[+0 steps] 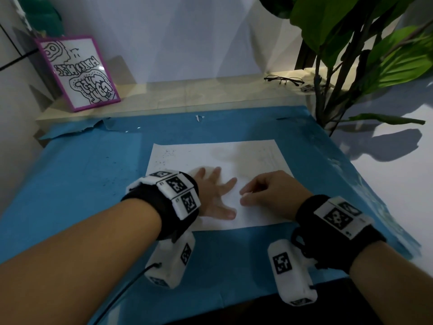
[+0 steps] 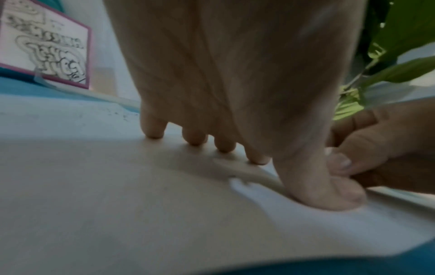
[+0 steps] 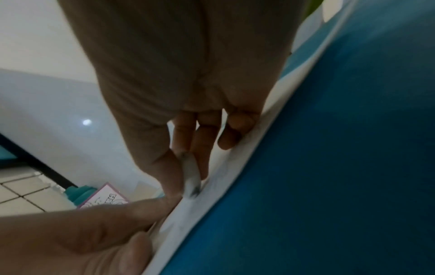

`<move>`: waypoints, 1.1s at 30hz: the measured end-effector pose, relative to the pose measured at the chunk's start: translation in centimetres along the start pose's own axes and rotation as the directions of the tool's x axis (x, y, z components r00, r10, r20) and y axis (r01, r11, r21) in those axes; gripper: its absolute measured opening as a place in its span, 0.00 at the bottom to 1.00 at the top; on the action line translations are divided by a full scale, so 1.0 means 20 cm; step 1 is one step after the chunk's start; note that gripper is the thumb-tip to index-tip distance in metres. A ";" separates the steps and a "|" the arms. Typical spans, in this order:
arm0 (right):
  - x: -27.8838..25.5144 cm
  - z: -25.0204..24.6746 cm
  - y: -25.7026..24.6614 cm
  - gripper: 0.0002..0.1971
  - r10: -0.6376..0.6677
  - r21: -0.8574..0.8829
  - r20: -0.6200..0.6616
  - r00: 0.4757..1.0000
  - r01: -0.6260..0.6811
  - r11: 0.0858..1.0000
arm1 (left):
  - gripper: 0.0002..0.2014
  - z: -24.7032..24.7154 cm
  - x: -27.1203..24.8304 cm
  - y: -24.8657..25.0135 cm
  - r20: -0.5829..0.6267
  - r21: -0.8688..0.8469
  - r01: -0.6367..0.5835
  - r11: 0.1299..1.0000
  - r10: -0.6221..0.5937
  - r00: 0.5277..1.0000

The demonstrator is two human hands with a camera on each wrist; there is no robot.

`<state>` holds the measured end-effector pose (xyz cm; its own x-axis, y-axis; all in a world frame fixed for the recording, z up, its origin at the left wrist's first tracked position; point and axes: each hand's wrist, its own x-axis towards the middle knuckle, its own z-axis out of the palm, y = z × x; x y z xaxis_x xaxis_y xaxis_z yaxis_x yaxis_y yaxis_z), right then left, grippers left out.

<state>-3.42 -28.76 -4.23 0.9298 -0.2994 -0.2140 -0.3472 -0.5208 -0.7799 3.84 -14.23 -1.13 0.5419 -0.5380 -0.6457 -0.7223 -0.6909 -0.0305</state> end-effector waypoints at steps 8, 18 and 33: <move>0.02 -0.04 -0.09 0.05 0.095 -0.151 0.177 0.980 -0.068 0.986 | 0.43 0.03 0.07 -0.04 -0.033 0.001 -0.011 1.000 0.012 0.999; 0.02 -0.04 -0.09 0.05 0.069 -0.147 0.175 0.982 -0.043 0.988 | 0.44 0.03 0.09 -0.05 -0.043 -0.009 -0.023 1.000 0.023 0.999; 0.01 -0.06 -0.07 0.06 0.119 -0.175 0.300 0.947 -0.068 0.982 | 0.44 0.03 0.10 -0.06 -0.044 -0.003 -0.029 1.000 0.029 0.999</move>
<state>-2.84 -29.04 -2.46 0.8756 -0.1057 -0.4713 -0.4253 -0.6310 -0.6488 5.56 -14.15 -2.97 0.5390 -0.5785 -0.6122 -0.7367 -0.6761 -0.0097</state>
